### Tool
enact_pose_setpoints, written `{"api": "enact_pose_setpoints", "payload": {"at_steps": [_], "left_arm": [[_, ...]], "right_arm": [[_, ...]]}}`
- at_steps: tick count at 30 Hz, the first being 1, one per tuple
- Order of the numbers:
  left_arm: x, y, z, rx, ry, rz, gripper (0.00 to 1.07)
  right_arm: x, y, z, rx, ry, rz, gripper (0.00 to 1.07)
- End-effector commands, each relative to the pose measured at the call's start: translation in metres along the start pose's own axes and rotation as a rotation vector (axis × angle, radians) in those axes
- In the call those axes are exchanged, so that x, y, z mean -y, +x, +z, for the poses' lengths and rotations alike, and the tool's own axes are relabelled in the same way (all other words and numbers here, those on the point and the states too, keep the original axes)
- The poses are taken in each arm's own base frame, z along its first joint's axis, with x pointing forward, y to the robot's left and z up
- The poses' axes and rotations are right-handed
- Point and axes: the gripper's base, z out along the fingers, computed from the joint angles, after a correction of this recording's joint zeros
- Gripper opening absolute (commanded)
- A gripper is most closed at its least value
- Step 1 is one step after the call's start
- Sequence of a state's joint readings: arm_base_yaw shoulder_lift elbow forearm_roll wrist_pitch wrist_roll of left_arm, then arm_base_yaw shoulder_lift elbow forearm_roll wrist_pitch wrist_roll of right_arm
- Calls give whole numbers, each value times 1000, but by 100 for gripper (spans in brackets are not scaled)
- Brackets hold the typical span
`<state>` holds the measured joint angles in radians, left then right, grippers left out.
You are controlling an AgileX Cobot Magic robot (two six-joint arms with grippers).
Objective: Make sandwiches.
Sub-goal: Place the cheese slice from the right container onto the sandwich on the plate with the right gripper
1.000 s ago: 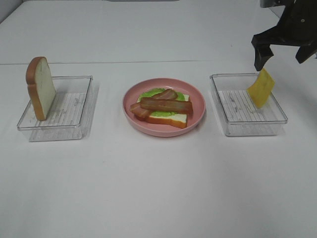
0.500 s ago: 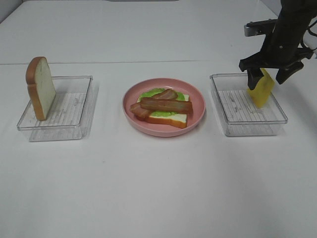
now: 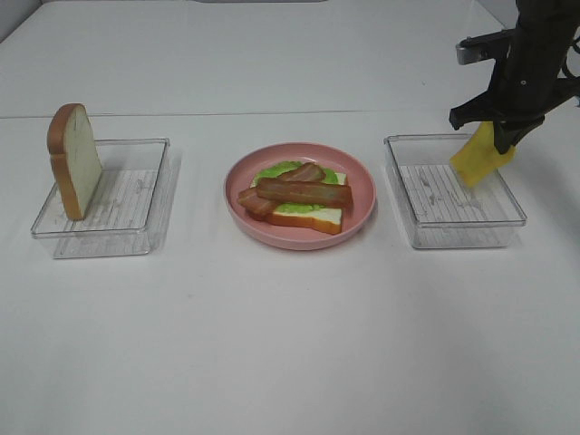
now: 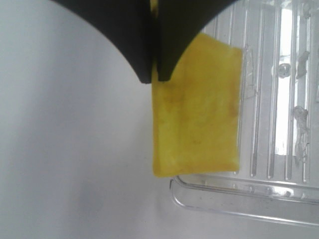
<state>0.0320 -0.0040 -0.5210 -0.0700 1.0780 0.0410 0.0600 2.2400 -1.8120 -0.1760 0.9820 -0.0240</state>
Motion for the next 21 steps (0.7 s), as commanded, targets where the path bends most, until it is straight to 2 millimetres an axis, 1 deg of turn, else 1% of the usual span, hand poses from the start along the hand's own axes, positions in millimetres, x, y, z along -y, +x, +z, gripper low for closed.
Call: {"api": "enact_pose_setpoints", "payload": {"at_steps": [1,2,3,4,5,6,7,8,9,10,11,12,13,14,15,17,18,19,20,21], "left_arm": [[1,1,-2,20,6,-3,98],[1,1,-2,20,6,-3,98],[1,1,-2,20,6,-3,98],[1,1,-2,20,6,-3,98],[1,1,-2,20,6,-3,98],[1,1,-2,20,6,-3,98],[1,1,-2,20,6,-3,98],[1,1,-2,20,6,-3,98],[1,1,-2,20,6,-3,98],[1,1,-2,20,6,-3,98],[1,1,-2,20,6,-3,98],[1,1,-2,20,6,-3,98],[1,1,-2,20,6,-3,98],[1,1,-2,20,6,-3,98],[1,1,-2,20,6,-3,98],[1,1,-2,20,6,-3,98],[1,1,-2,20,6,-3,98],[1,1,-2,20,6,-3,98],[1,1,-2,20,6,-3,98],[1,1,-2,20,6,-3,98]], "right_arm": [[-4,0,-26,33,6,-4,0],[-4,0,-26,33,6,-4,0],[-10,0,-39,50,4,-16,0],[-22,1,-54,73,-6,-39,0],[-22,1,-54,73,-6,-39,0],[-27,2,-60,79,-7,-50,0],[-42,4,-75,95,-13,-76,0],[-42,4,-75,95,-13,-76,0],[-51,5,-82,102,-17,-86,0],[-51,5,-82,102,-17,-86,0],[-70,8,-95,119,-27,-118,0],[-94,11,-107,139,-46,-167,0],[-94,11,-107,139,-46,-167,0],[-106,14,-113,149,-61,-188,0],[-106,14,-113,149,-61,-188,0],[-151,23,-125,164,-161,-241,0],[-151,23,-125,164,-161,-241,0],[-162,24,-124,163,-191,-251,0],[-180,27,-126,175,-248,-266,0],[-180,27,-126,175,-248,-266,0]]}}
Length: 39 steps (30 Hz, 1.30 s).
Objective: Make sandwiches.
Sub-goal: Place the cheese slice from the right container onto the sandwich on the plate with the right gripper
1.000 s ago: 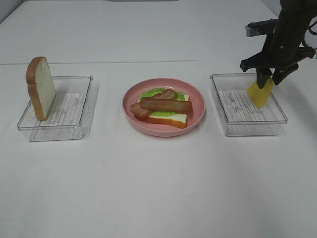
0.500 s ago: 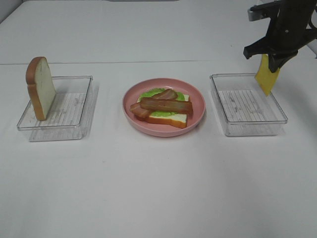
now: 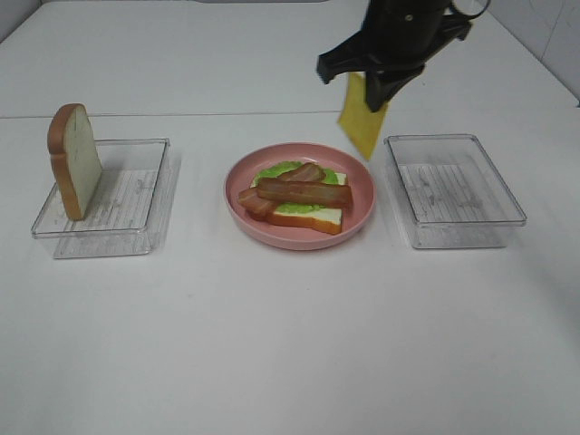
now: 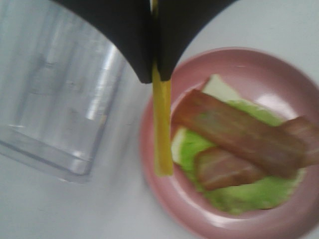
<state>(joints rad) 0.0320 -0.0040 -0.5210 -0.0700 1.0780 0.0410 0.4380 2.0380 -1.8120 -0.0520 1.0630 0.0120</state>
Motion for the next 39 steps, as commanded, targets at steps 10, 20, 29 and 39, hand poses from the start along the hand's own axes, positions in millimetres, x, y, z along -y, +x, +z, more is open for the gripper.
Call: {"api": "enact_pose_setpoints", "payload": {"at_steps": [10,20,29,39], "left_arm": [[1,1,-2,20,6,-3,98],[1,1,-2,20,6,-3,98],[1,1,-2,20,6,-3,98],[1,1,-2,20,6,-3,98]], "right_arm": [[-62,-10,29,39,-277,10,0],[-61,-11,76,5,-252,-4,0],[-43,-8,115,-34,-26,-74,0],[-43,-10,107,-14,-12,-89,84]]}}
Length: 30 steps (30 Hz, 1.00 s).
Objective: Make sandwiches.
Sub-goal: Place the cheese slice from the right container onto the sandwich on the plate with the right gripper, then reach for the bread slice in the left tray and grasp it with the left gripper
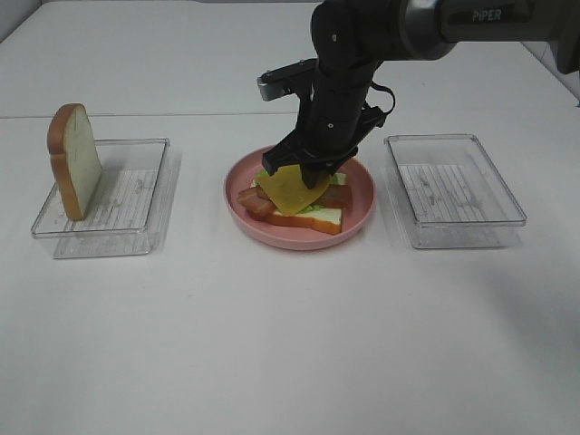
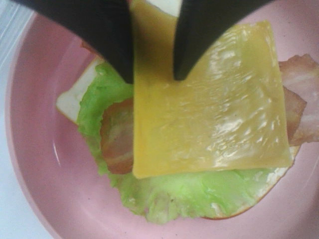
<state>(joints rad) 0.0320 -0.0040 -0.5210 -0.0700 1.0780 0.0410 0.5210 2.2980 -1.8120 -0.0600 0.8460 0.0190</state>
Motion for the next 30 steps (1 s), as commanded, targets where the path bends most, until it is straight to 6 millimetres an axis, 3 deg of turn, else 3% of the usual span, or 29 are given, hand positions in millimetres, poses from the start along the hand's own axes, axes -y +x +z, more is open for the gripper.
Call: {"api": "enact_pose_setpoints", "payload": {"at_steps": [1,4,6,7,8,9,11,14,15,16,18,19,21,24,26,27,29,30], "left_arm": [[1,1,-2,20,6,-3,98],[1,1,-2,20,6,-3,98],[1,1,-2,20,6,-3,98],[1,1,-2,20,6,-3,98],[1,1,-2,20,6,-3,98],[1,1,-2,20,6,-3,98],[1,1,-2,20,6,-3,98],[1,1,-2,20,6,-3,98],[1,1,-2,20,6,-3,98],[1,1,-2,20,6,-3,98],[1,1,-2,20,6,-3,98],[1,1,-2,20,6,-3,98],[1,1,-2,20,6,-3,98],[1,1,-2,20,6,-3,98],[1,1,-2,20,6,-3,98],[1,1,-2,20,6,-3,98],[1,1,-2,20,6,-3,98],[1,1,-2,20,6,-3,98]], "right_arm": [[2,-3,-20,30,12,-6,100],[3,-2,-36,31,12,-20,100],[5,3,-69,22,17,-17,100],[5,3,-69,22,17,-17,100],[7,9,-94,4,26,-16,100],[7,9,-94,4,26,-16,100],[12,30,-136,-106,60,-17,100],[15,37,-145,-140,79,-17,100],[18,50,-162,-155,105,-20,100],[18,50,-162,-155,105,-20,100],[19,79,-182,-152,118,-24,100],[19,79,-182,-152,118,-24,100],[19,125,-208,-80,117,8,100],[19,138,-213,-63,116,15,100],[18,191,-219,-40,115,47,100],[18,191,-219,-40,115,47,100],[18,231,-220,-41,118,81,100],[18,231,-220,-41,118,81,100]]}}
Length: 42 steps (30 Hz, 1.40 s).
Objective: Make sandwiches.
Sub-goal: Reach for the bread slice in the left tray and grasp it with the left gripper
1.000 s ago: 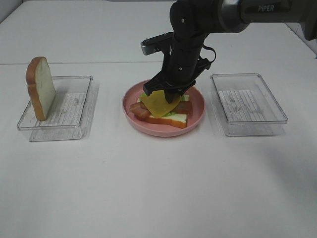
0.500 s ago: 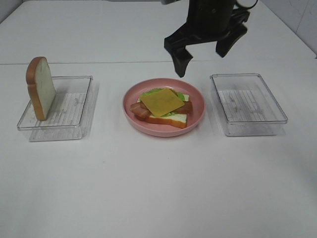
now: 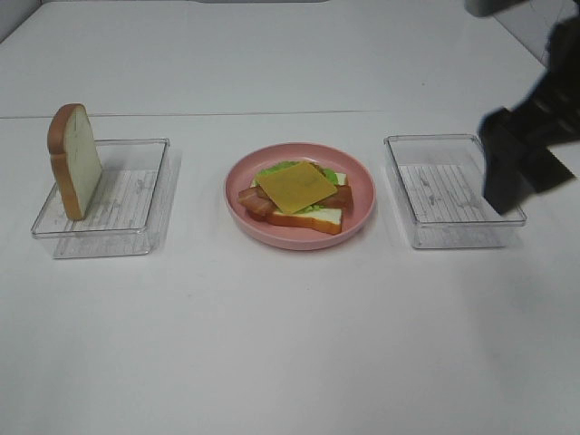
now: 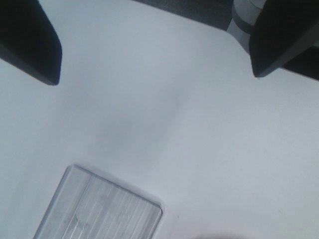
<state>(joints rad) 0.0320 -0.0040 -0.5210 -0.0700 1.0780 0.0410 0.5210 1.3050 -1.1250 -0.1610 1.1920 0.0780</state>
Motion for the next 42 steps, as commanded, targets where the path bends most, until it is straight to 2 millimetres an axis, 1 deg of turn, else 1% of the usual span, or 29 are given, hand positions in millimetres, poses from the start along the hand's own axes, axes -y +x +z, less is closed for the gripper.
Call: {"api": "enact_pose_setpoints", "payload": {"at_steps": [1,2,3,4,5,6,7,8,9,10,11,12,13,14,15,16,17,18,19,20,21,23,24,29,30,32,33,34,42], "left_arm": [[1,1,-2,20,6,-3,98],[1,1,-2,20,6,-3,98],[1,1,-2,20,6,-3,98],[1,1,-2,20,6,-3,98],[1,1,-2,20,6,-3,98],[1,1,-2,20,6,-3,98],[1,1,-2,20,6,-3,98],[1,1,-2,20,6,-3,98],[1,1,-2,20,6,-3,98],[1,1,-2,20,6,-3,98],[1,1,-2,20,6,-3,98],[1,1,-2,20,6,-3,98],[1,1,-2,20,6,-3,98],[1,1,-2,20,6,-3,98],[1,1,-2,20,6,-3,98],[1,1,-2,20,6,-3,98],[1,1,-2,20,6,-3,98],[1,1,-2,20,6,-3,98],[1,1,-2,20,6,-3,98],[1,1,-2,20,6,-3,98],[1,1,-2,20,6,-3,98],[1,1,-2,20,6,-3,98],[1,1,-2,20,6,-3,98],[1,1,-2,20,6,-3,98],[1,1,-2,20,6,-3,98],[1,1,-2,20,6,-3,98],[1,1,-2,20,6,-3,98],[1,1,-2,20,6,-3,98],[1,1,-1,10,5,-4,98]], "right_arm": [[2,45,6,-11,11,42,100],[2,45,6,-11,11,42,100],[2,71,9,-5,12,60,100],[2,96,19,-16,12,72,100],[2,96,19,-16,12,72,100],[2,109,24,-17,10,86,100],[3,131,34,-34,-4,132,99],[3,131,34,-34,-4,132,99],[4,141,38,-33,-12,157,99],[6,161,46,-31,-30,222,99],[6,161,46,-31,-30,222,99],[6,175,48,0,-50,270,99],[6,175,48,0,-50,270,99],[5,177,44,47,-68,289,99],[3,184,36,158,-94,304,99],[3,184,36,158,-94,304,99],[2,188,32,210,-94,307,99],[0,196,28,288,-81,330,99],[0,196,28,288,-81,330,99],[-1,206,28,361,-42,334,99],[-1,206,28,361,-42,334,99],[-4,215,23,439,-11,350,99],[-4,215,23,439,-11,350,99],[-9,231,17,571,26,347,99],[-9,231,17,571,26,347,99],[-13,241,14,652,46,345,99],[-13,241,14,652,46,345,99],[-16,248,13,711,60,343,99],[-18,248,13,720,40,356,99]]}}
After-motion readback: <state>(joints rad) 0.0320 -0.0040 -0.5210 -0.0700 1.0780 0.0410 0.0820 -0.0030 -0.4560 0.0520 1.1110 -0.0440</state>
